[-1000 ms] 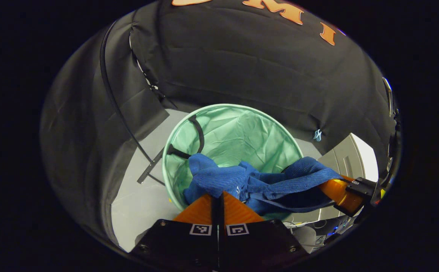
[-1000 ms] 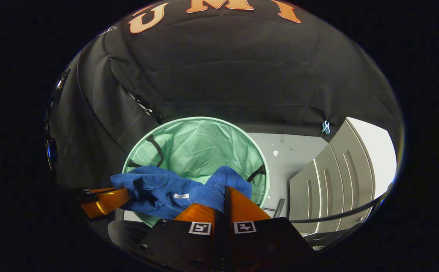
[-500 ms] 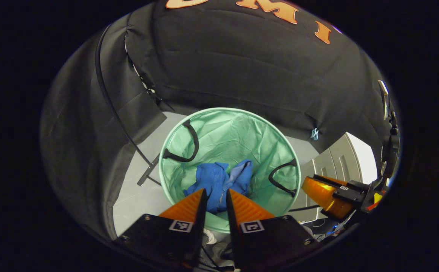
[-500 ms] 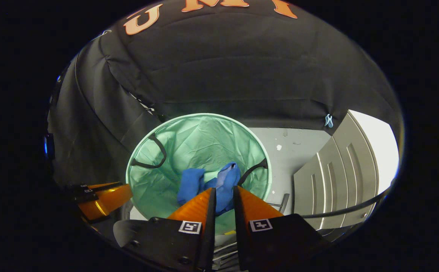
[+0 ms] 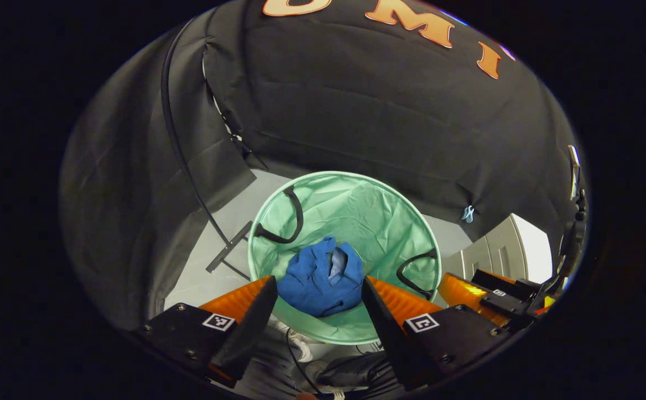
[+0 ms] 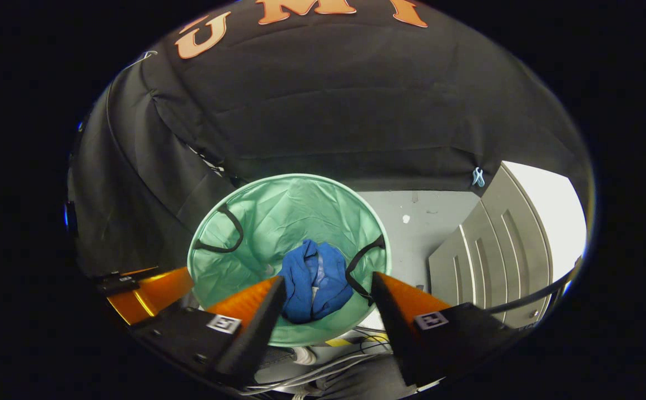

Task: Grasp the clothes on the hanger with both hands and then place them into the laundry hamper below.

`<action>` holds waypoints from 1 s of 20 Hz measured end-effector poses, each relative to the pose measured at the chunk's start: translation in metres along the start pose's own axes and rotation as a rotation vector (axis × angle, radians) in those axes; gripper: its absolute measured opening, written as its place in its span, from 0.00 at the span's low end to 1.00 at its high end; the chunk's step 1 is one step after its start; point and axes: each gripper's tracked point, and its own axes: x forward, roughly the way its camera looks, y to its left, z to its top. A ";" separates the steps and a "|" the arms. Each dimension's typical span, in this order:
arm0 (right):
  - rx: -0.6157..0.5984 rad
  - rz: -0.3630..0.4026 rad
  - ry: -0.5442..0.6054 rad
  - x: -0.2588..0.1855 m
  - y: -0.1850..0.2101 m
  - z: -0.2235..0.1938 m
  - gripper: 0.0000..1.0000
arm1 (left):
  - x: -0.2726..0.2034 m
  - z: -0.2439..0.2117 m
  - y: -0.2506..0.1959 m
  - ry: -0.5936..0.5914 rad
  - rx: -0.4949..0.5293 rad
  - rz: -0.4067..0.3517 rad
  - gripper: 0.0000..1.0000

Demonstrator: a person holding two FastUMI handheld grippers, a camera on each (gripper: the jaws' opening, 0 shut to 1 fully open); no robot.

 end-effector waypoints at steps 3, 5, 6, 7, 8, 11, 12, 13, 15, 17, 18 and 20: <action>-0.002 -0.019 -0.010 -0.005 -0.005 0.001 0.99 | -0.011 0.012 0.007 -0.044 0.017 0.027 0.97; 0.006 -0.015 -0.023 -0.011 -0.003 0.007 0.99 | -0.023 0.025 0.010 -0.088 0.023 0.040 0.97; 0.010 -0.011 -0.038 -0.017 -0.002 0.011 0.99 | -0.029 0.032 0.009 -0.113 0.022 0.038 0.97; 0.014 -0.010 -0.057 -0.023 -0.002 0.019 0.99 | -0.038 0.040 0.008 -0.137 0.020 0.036 0.97; 0.018 -0.009 -0.082 -0.031 -0.003 0.027 0.99 | -0.046 0.047 0.008 -0.162 0.015 0.036 0.97; 0.037 0.002 -0.159 -0.058 -0.001 0.048 0.99 | -0.071 0.071 0.008 -0.236 0.001 0.033 0.97; 0.042 0.004 -0.183 -0.068 -0.002 0.055 0.99 | -0.082 0.079 0.009 -0.265 -0.002 0.032 1.00; 0.048 0.007 -0.206 -0.078 -0.002 0.061 0.98 | -0.091 0.087 0.009 -0.299 -0.006 0.032 0.97; 0.054 0.011 -0.251 -0.098 -0.003 0.076 0.98 | -0.119 0.105 0.004 -0.366 -0.001 0.023 0.97; 0.066 0.017 -0.304 -0.121 -0.004 0.094 0.98 | -0.143 0.122 0.002 -0.432 0.011 0.017 0.97; 0.071 0.020 -0.336 -0.135 -0.003 0.103 0.99 | -0.154 0.131 0.001 -0.463 0.020 0.017 0.96; 0.070 0.019 -0.403 -0.163 -0.006 0.123 0.98 | -0.178 0.145 0.002 -0.521 0.039 0.016 1.00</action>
